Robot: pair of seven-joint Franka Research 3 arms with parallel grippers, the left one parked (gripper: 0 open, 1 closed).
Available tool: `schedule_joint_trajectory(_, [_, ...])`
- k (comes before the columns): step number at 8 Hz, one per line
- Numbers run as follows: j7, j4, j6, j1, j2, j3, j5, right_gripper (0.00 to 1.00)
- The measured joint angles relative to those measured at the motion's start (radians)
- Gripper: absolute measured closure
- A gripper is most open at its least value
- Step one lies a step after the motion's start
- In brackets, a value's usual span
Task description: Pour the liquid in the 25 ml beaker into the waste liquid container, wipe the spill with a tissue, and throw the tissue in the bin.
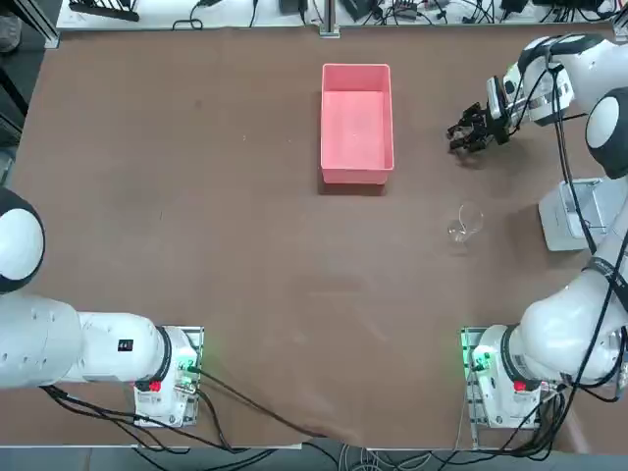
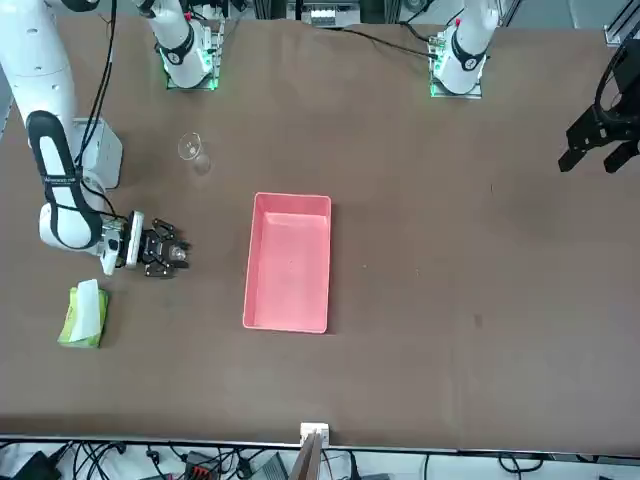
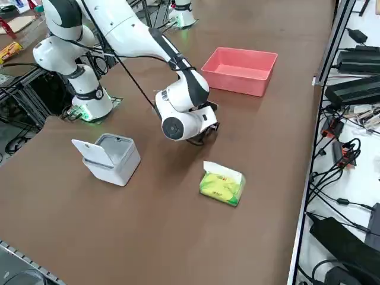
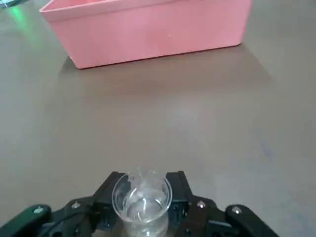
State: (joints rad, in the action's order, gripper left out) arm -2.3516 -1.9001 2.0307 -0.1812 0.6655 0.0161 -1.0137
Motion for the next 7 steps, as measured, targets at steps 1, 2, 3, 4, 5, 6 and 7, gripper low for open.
schedule_joint_trajectory(1, [0.000,0.004,0.000,0.000,0.000,0.000,0.000,0.53])
schedule_joint_trajectory(2, [-0.001,0.009,0.000,0.001,-0.001,0.000,0.000,0.53])
schedule_joint_trajectory(3, [-0.001,0.015,0.000,0.003,-0.004,-0.001,0.000,0.53])
schedule_joint_trajectory(4, [-0.001,0.022,0.000,0.006,-0.010,-0.002,-0.001,0.53])
schedule_joint_trajectory(5, [-0.001,0.027,0.000,0.012,-0.023,-0.002,-0.002,0.53])
schedule_joint_trajectory(6, [-0.001,0.030,0.002,0.020,-0.041,-0.002,-0.002,0.53])
schedule_joint_trajectory(7, [0.000,0.032,0.010,0.034,-0.063,-0.001,-0.002,0.53])
